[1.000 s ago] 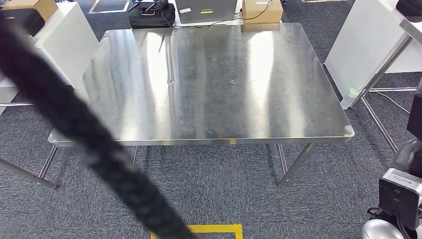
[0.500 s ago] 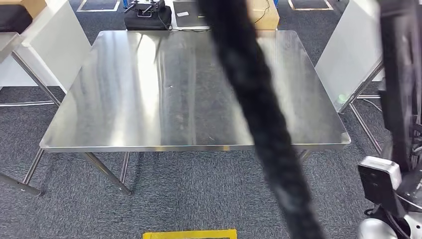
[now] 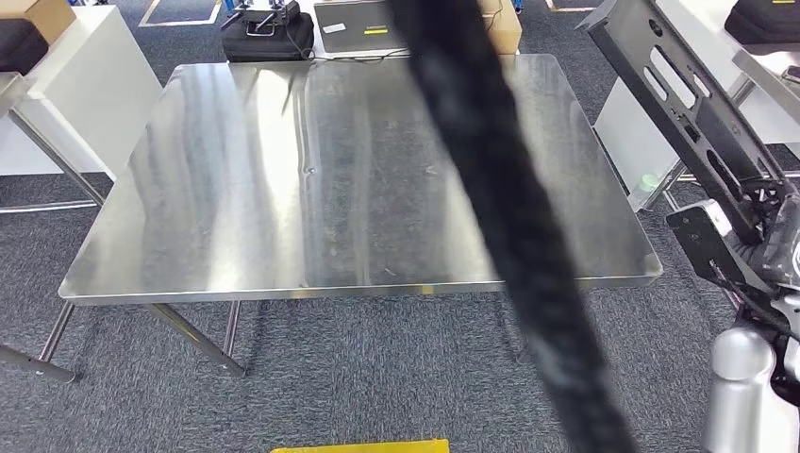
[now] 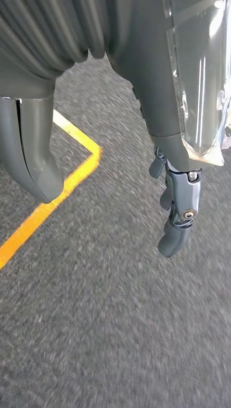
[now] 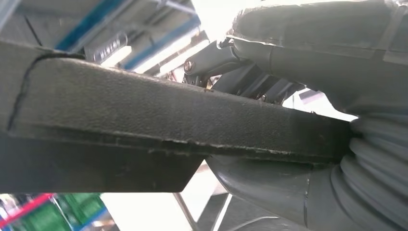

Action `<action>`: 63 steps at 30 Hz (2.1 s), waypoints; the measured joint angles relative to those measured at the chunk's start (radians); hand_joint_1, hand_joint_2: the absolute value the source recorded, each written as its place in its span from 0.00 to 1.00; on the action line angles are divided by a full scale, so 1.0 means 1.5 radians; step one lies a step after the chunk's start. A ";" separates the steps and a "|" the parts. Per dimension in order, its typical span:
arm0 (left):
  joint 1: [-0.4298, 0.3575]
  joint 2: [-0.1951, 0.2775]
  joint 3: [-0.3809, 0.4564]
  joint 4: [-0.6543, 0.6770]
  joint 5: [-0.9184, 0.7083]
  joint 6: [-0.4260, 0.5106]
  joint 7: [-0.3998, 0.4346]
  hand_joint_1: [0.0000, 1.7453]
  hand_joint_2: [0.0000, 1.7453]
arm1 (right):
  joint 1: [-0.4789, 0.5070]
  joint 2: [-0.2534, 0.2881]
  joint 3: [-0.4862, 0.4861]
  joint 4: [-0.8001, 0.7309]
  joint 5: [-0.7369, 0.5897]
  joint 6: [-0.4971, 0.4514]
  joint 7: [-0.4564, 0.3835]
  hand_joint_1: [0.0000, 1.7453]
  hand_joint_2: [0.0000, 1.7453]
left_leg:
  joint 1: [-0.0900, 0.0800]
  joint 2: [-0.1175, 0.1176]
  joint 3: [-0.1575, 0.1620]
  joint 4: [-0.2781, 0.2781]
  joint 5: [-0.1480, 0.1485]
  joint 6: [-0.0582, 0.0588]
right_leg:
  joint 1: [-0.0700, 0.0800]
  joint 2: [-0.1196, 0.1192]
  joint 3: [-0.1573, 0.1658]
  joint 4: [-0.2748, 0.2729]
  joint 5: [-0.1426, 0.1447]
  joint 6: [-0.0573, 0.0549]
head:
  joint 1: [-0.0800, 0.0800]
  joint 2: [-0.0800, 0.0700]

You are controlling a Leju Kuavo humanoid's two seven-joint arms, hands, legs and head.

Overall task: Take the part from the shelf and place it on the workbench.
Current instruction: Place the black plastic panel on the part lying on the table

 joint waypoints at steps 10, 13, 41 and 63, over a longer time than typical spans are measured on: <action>0.000 0.021 0.000 0.010 -0.015 -0.020 -0.007 0.00 1.00 | -0.073 -0.169 0.097 0.206 -0.026 0.171 -0.044 1.00 1.00 | 0.004 -0.005 -0.024 -0.047 0.070 0.005 | 0.003 0.002 0.018 0.000 -0.021 0.014 | -0.002 0.000; 0.000 0.024 0.000 0.014 -0.016 -0.023 -0.009 0.00 1.00 | -0.081 -0.204 0.127 0.224 -0.035 0.184 -0.045 1.00 1.00 | 0.002 -0.006 -0.016 -0.055 0.068 0.018 | 0.003 0.001 0.017 0.001 -0.025 0.026 | -0.002 0.000; -0.011 0.039 0.000 0.037 -0.038 -0.035 -0.019 0.00 1.00 | -0.146 -0.136 0.360 0.198 0.007 0.171 -0.009 1.00 1.00 | 0.002 -0.003 0.040 -0.073 0.024 0.014 | 0.016 0.000 -0.016 0.002 0.013 0.006 | -0.008 0.000; -0.015 0.020 -0.017 0.045 -0.029 -0.035 -0.032 0.00 1.00 | -0.406 0.181 0.594 0.655 0.183 -0.085 0.065 1.00 1.00 | 0.001 0.003 0.043 -0.073 0.025 0.007 | 0.015 0.006 -0.015 -0.001 0.014 0.004 | -0.008 0.000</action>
